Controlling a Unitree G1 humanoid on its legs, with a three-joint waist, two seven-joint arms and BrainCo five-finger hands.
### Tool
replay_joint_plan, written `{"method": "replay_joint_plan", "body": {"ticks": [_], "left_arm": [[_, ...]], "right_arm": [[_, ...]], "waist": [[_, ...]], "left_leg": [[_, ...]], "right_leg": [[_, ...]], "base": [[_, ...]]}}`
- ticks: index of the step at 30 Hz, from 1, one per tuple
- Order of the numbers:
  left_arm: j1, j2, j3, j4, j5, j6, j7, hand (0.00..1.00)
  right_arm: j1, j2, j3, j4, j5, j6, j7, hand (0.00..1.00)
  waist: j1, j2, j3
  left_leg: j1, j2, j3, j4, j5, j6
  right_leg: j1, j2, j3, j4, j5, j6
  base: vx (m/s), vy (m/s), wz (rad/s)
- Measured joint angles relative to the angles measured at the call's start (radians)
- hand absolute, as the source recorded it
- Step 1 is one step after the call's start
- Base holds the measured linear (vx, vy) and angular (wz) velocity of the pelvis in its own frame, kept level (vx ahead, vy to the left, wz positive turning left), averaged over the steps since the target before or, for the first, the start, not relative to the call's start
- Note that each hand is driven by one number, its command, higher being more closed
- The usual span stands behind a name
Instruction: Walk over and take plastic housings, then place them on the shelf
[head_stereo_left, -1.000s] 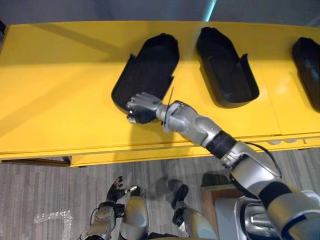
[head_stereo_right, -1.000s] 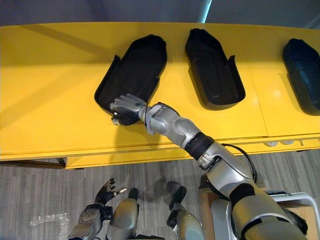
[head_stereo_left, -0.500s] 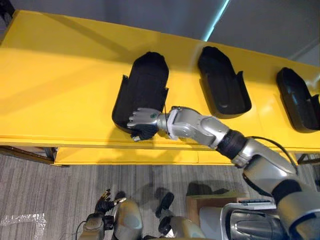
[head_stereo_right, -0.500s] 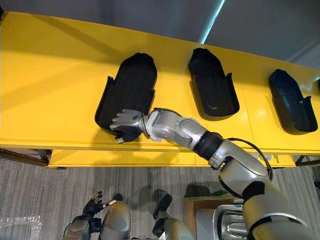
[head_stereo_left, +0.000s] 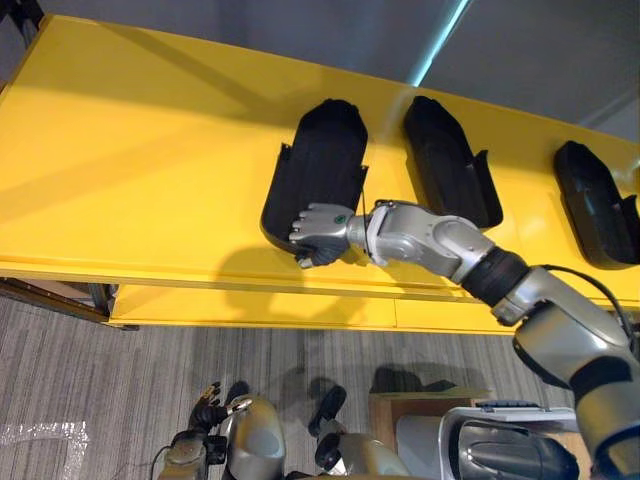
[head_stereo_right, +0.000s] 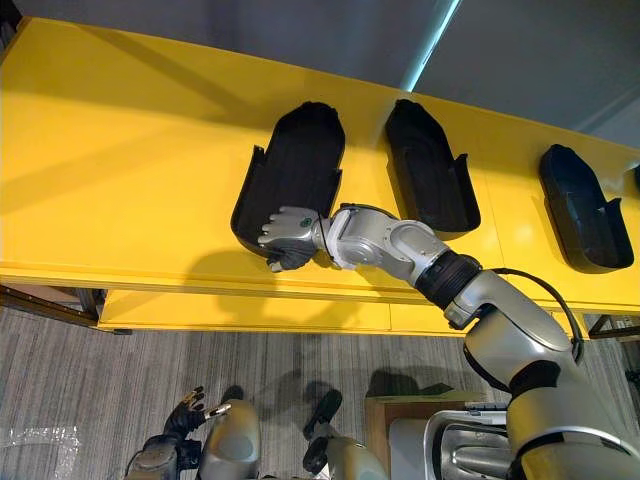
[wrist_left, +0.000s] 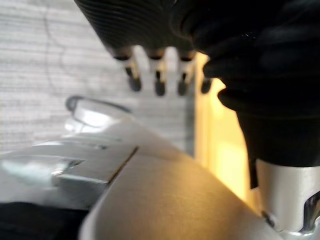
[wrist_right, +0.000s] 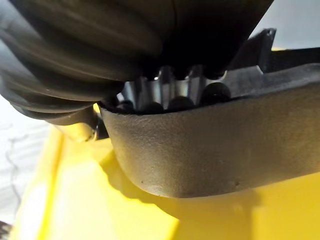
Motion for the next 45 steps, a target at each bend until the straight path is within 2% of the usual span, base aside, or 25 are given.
{"method": "replay_joint_plan", "body": {"ticks": [6, 8, 11, 15, 20, 28, 33, 34, 38, 45], "left_arm": [[0.001, 0.0, -0.001, -0.009, -0.002, 0.0, -0.001, 0.0], [0.002, -0.001, -0.003, -0.017, -0.008, 0.0, -0.002, 0.0], [0.003, 0.0, -0.004, -0.024, -0.012, 0.0, -0.006, 0.0], [0.007, -0.003, -0.008, -0.046, -0.04, 0.0, -0.009, 0.0], [0.018, -0.004, -0.026, -0.052, -0.048, -0.001, -0.009, 0.0], [0.017, -0.005, -0.053, -0.061, -0.083, -0.016, -0.015, 0.0], [0.017, -0.005, -0.066, -0.079, -0.088, -0.03, -0.033, 0.0], [0.017, -0.005, -0.066, -0.08, -0.088, -0.03, -0.033, 0.0], [0.017, -0.005, -0.068, -0.081, -0.09, -0.03, -0.032, 0.0], [0.017, -0.005, -0.072, -0.084, -0.09, -0.03, -0.039, 0.0]], "right_arm": [[-0.042, -0.029, 0.0, 0.038, -0.043, -0.054, -0.094, 1.0], [-0.069, -0.03, 0.0, 0.046, -0.06, -0.074, -0.118, 1.0], [-0.099, -0.031, 0.0, 0.054, -0.06, -0.078, -0.143, 1.0], [-0.138, -0.039, 0.0, 0.091, -0.06, -0.078, -0.143, 1.0], [-0.181, -0.055, 0.001, 0.111, -0.06, -0.076, -0.14, 1.0], [-0.225, -0.069, 0.031, 0.161, -0.059, -0.079, -0.137, 1.0], [-0.239, -0.081, 0.034, 0.18, -0.059, -0.098, -0.136, 1.0], [-0.247, -0.084, 0.035, 0.184, -0.06, -0.107, -0.137, 0.0], [-0.307, -0.094, 0.045, 0.2, -0.065, -0.133, -0.144, 0.0], [-0.319, -0.095, 0.045, 0.202, -0.107, -0.154, -0.22, 0.0]], "waist": [[0.015, 0.01, 0.007], [0.021, 0.024, 0.016], [0.022, 0.048, 0.031], [0.044, 0.078, 0.049], [0.046, 0.103, 0.065], [0.045, 0.129, 0.08], [0.045, 0.133, 0.082], [0.045, 0.133, 0.082], [0.046, 0.141, 0.091], [0.046, 0.141, 0.091]], "left_leg": [[-0.009, -0.002, -0.02, 0.002, 0.002, -0.002], [-0.01, -0.002, -0.024, 0.003, 0.004, -0.004], [-0.025, -0.004, -0.047, 0.003, 0.01, -0.009], [-0.045, -0.006, -0.071, -0.003, 0.021, -0.014], [-0.045, -0.009, -0.08, -0.018, 0.031, -0.015], [-0.049, -0.008, -0.087, -0.048, 0.051, -0.022], [-0.053, -0.001, -0.093, -0.05, 0.051, -0.022], [-0.053, 0.0, -0.094, -0.05, 0.051, -0.022], [-0.049, 0.002, -0.098, -0.051, 0.051, -0.022], [-0.045, 0.005, -0.096, -0.06, 0.051, -0.022]], "right_leg": [[-0.001, 0.0, -0.011, 0.0, -0.002, -0.002], [0.0, 0.0, -0.018, 0.0, -0.005, -0.006], [-0.001, 0.0, -0.044, 0.0, -0.011, -0.013], [-0.014, 0.002, -0.065, 0.008, -0.014, -0.019], [-0.016, 0.0, -0.075, 0.009, -0.017, -0.021], [-0.033, -0.001, -0.087, 0.011, -0.03, -0.031], [-0.074, -0.013, -0.091, 0.088, -0.085, -0.035], [-0.079, -0.016, -0.093, 0.102, -0.093, -0.035], [-0.094, -0.025, -0.096, 0.149, -0.117, -0.032], [-0.099, -0.025, -0.092, 0.171, -0.122, -0.032]], "base": [[-0.01, 0.061, 0.06], [-0.02, 0.052, 0.07], [-0.02, 0.041, 0.2], [0.0, 0.042, 0.15], [0.02, 0.054, 0.07], [-0.01, 0.047, 0.03], [0.0, 0.066, 0.02], [0.03, 0.044, 0.03], [0.02, 0.018, 0.02], [0.01, 0.005, -0.02]]}}
